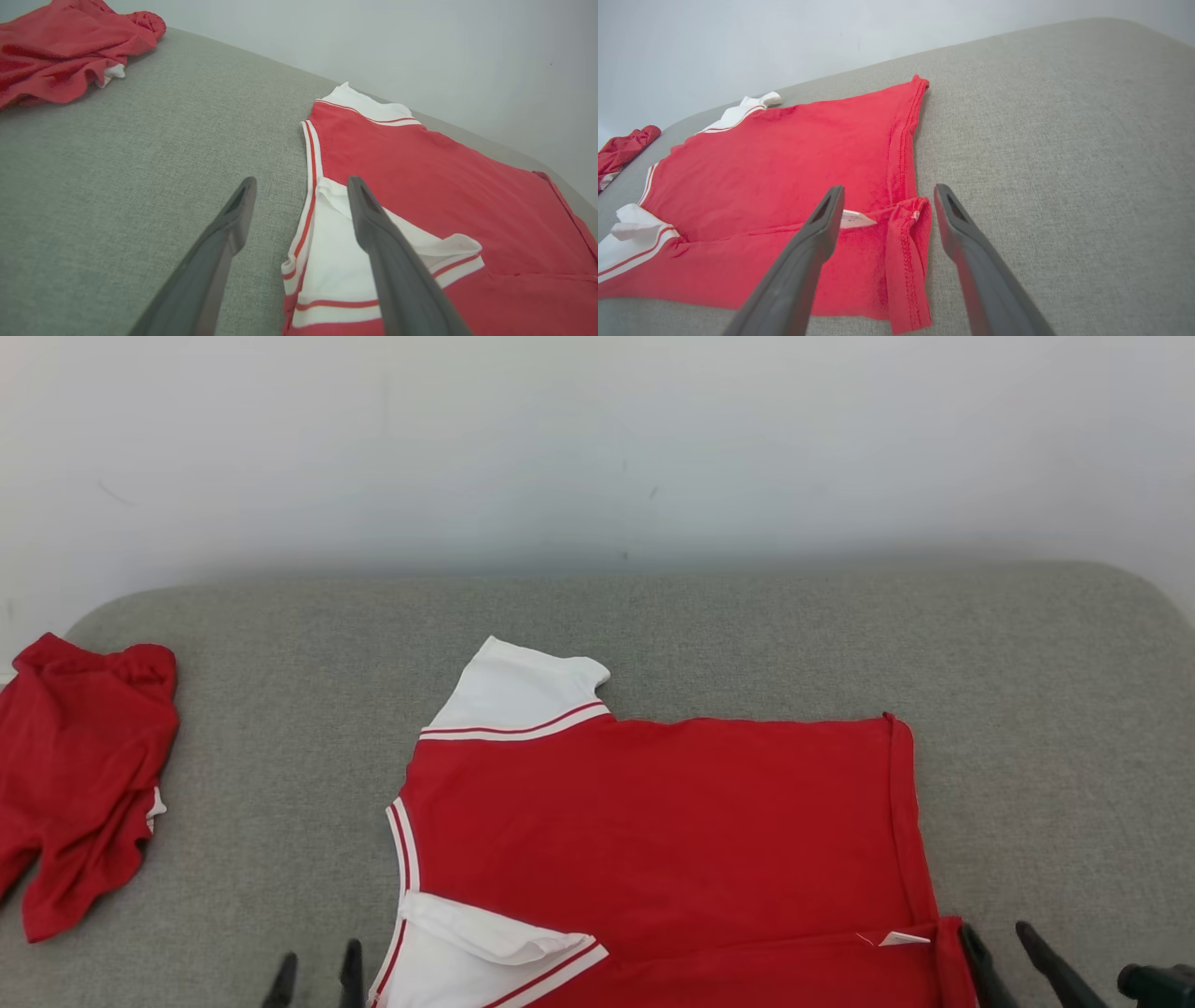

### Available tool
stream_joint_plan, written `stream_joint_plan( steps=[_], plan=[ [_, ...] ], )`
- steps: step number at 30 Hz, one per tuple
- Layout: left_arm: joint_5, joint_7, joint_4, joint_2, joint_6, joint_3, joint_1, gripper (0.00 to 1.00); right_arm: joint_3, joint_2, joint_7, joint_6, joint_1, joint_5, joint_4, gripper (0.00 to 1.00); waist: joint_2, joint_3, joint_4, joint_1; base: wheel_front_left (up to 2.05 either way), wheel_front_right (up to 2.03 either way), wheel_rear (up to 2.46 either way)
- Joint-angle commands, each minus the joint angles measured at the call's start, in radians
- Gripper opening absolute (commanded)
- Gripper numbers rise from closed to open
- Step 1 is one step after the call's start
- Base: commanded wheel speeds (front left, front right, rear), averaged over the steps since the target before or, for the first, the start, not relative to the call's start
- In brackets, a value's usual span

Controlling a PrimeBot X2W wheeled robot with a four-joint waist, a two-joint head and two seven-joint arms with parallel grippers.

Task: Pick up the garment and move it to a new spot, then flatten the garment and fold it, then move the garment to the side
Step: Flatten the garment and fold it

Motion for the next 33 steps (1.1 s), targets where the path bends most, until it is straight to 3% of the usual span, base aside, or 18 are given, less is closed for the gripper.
stream_joint_plan(
  steps=[1,14,33],
  plan=[
    [0.023,-0.003,-0.031,-0.002,0.003,0.029,-0.007,1.0,-0.024,0.013,-0.015,-0.003,-0.012,-0.021,-0.02,1.0,0.0001,-0.007,0.005,0.0001,0.0,0.0,0.0],
    [0.183,-0.003,-0.163,-0.021,-0.023,0.124,-0.066,1.0,-0.152,0.179,-0.094,-0.003,-0.044,-0.211,-0.117,1.0,0.0001,-0.026,0.007,0.0001,0.0,0.0,0.0],
    [0.298,-0.003,-0.166,-0.04,-0.052,0.139,0.014,1.0,-0.195,0.269,-0.096,-0.002,-0.011,-0.367,-0.142,1.0,0.0001,-0.026,-0.009,0.0001,0.0,0.0,0.0]
  ],
)
